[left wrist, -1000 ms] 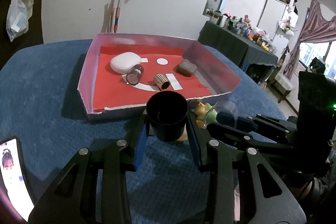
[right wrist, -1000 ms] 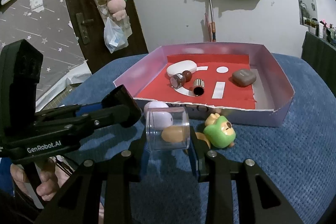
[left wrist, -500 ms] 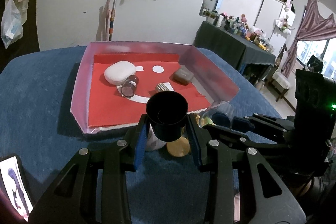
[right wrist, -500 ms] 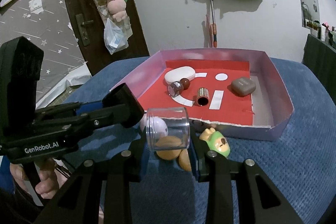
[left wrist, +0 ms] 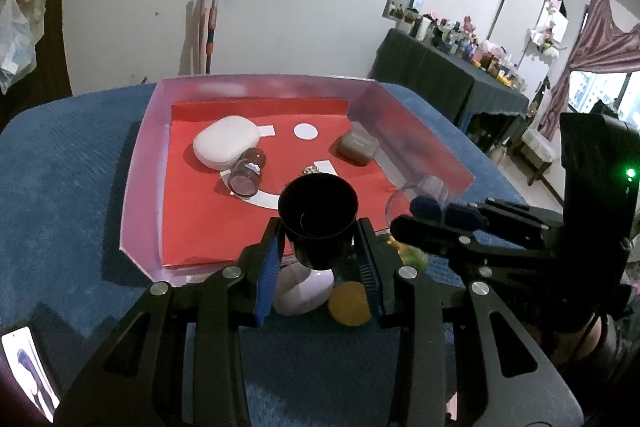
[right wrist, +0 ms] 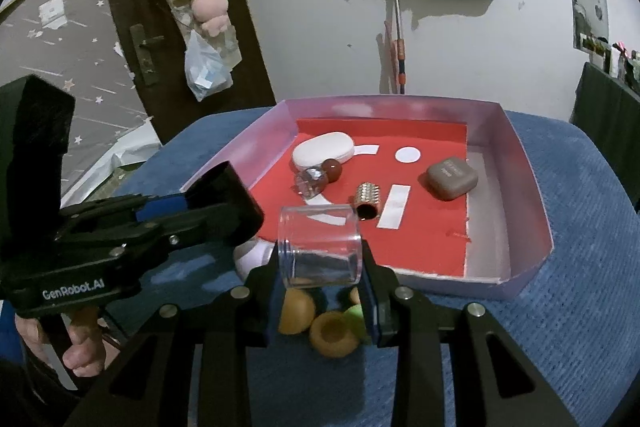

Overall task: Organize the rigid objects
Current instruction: 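Carry the black cup in the left tool while the right tool carries the glass cup into the tray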

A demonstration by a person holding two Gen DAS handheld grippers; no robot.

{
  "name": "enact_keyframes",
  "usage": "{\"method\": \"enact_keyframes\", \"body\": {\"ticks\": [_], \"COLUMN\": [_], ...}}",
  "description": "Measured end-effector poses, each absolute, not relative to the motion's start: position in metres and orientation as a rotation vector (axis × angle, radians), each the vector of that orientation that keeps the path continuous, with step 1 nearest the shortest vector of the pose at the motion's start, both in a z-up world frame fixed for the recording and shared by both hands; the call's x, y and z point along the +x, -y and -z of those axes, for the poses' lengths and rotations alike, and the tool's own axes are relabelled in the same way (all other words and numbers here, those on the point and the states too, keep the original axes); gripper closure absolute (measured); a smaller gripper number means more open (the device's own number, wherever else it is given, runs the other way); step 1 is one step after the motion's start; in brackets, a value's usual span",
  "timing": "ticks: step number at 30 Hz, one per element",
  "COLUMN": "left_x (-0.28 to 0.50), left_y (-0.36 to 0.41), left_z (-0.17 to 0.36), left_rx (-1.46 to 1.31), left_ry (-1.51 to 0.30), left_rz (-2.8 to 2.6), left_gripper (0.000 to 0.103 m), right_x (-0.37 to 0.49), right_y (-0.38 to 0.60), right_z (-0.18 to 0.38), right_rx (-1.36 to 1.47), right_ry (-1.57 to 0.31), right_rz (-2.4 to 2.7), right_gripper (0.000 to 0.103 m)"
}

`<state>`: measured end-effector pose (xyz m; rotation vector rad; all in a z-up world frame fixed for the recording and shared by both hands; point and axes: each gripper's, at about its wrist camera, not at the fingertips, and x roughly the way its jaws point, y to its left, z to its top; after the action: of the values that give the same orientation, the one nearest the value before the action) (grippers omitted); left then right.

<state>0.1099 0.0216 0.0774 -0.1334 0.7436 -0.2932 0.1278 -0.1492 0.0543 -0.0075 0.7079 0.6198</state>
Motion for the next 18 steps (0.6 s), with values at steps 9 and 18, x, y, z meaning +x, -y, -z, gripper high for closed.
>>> {"method": "enact_keyframes", "body": {"ticks": [9,18], "left_x": [0.137,0.164], "left_y": [-0.022,-0.030], "left_z": [-0.062,-0.044], "left_rx": [-0.137,-0.158], "left_ry": [-0.809,-0.855], "left_rz": [0.284,0.235], "left_gripper": [0.069,0.069], "right_x": [0.165,0.195], "right_y": [0.150,0.146], "right_z": [-0.045,-0.029], "right_rx": [-0.018,-0.017], "right_ry": [-0.784,-0.841], "right_rz": [-0.587,-0.561], "right_gripper": [0.068,0.068]}}
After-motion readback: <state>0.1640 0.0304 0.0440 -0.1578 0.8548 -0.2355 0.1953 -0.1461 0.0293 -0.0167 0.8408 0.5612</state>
